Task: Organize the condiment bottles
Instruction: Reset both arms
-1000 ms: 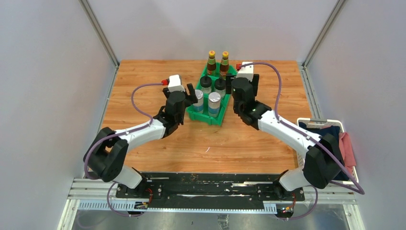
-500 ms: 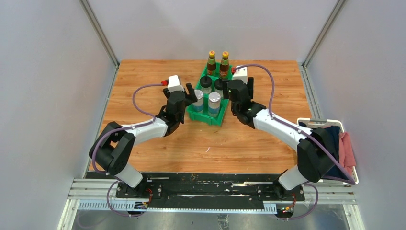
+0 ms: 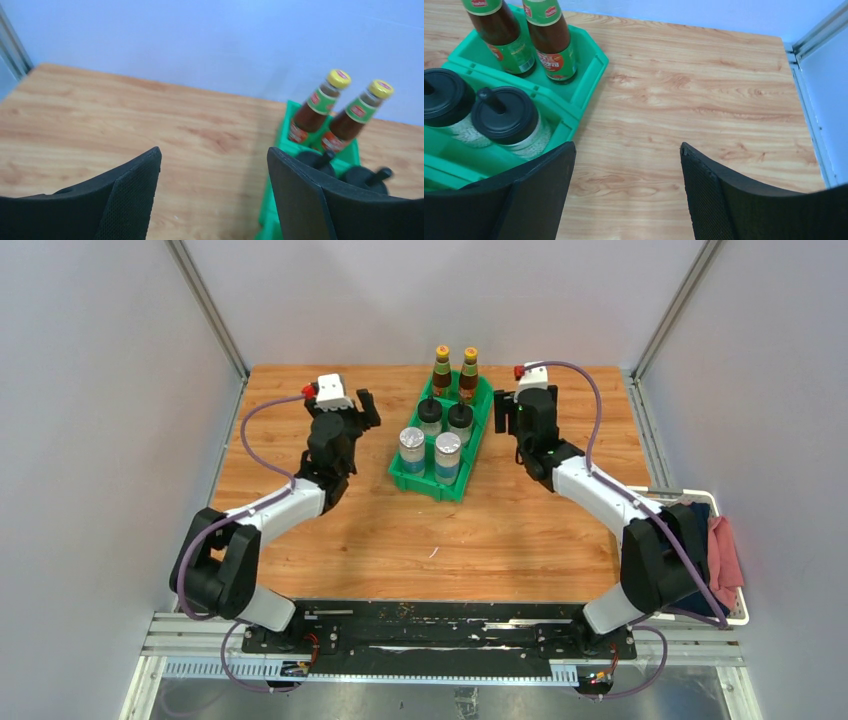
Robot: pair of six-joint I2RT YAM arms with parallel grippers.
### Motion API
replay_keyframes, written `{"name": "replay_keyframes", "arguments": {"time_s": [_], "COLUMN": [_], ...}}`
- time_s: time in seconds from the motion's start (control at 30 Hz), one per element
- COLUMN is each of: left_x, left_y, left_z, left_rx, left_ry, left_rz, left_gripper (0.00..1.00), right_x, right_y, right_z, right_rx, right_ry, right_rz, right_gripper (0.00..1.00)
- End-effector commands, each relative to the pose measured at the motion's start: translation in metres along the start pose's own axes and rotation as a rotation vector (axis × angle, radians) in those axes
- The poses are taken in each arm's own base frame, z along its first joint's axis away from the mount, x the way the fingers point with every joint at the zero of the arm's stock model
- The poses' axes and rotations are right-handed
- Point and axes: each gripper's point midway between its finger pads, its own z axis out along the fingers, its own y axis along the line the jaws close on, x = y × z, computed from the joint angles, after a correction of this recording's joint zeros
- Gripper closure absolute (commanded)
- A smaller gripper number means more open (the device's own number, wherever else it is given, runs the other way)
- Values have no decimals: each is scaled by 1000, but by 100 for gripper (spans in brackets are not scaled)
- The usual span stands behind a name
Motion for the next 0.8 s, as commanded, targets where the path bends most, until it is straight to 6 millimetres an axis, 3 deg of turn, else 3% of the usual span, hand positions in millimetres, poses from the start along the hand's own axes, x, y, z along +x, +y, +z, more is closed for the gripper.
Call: {"name": "replay_keyframes", "arguments": {"time_s": [0.0, 0.13, 0.37, 0.53, 0.77], "left_x": [-19, -5, 27, 43, 49], "left_y": [-1, 6, 24, 31, 33], "left_z": [30, 53, 83, 89, 85], "left_rx": [140, 167, 162, 156, 166], "left_ry": [-46, -17, 39, 56, 57], "left_rz": [110, 184, 213, 227, 231], "left_gripper": [18, 18, 19, 19, 19], "right_x": [1, 10, 30, 43, 38], "right_y": [10, 10, -34, -69, -83], "right_z": [17, 38, 74, 90, 92], "right_rx": [-193, -243, -140, 0, 68], "right_ry": [-34, -8, 55, 102, 63], "right_rz": [-113, -180, -42, -21, -55], "right_gripper": [20, 17, 10, 6, 6]}}
